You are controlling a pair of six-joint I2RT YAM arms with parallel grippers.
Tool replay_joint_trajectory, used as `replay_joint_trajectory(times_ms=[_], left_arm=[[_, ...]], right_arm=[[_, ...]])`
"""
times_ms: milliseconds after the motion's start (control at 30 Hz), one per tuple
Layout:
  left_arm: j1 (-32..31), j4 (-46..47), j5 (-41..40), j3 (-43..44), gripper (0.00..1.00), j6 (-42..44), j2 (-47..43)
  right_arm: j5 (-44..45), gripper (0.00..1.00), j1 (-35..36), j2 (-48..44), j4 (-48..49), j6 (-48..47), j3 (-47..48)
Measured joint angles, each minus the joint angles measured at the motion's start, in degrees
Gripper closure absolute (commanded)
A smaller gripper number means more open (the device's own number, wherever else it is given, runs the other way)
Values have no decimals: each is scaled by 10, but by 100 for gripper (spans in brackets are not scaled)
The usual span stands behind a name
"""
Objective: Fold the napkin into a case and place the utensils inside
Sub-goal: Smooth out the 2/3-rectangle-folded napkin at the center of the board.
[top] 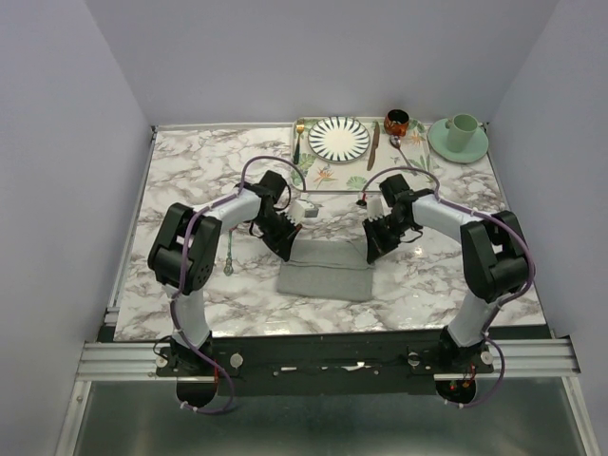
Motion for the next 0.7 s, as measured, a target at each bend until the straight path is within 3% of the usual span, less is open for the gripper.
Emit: replay_joint_trajectory(times_ms=[267, 467, 567, 700], left_arm=[[32, 74, 50, -89, 36, -64, -96], [38, 268, 109, -148, 33, -251, -267], [16, 377, 138, -153, 33, -351, -258], [-22, 499, 162, -169, 33, -475, -179]], right_arm=[[5, 99, 0, 10, 7, 8, -5], [5, 99, -1, 13, 9, 12, -5], [5, 99, -2, 14, 9, 15, -5], [5, 99, -2, 14, 9, 18, -5]])
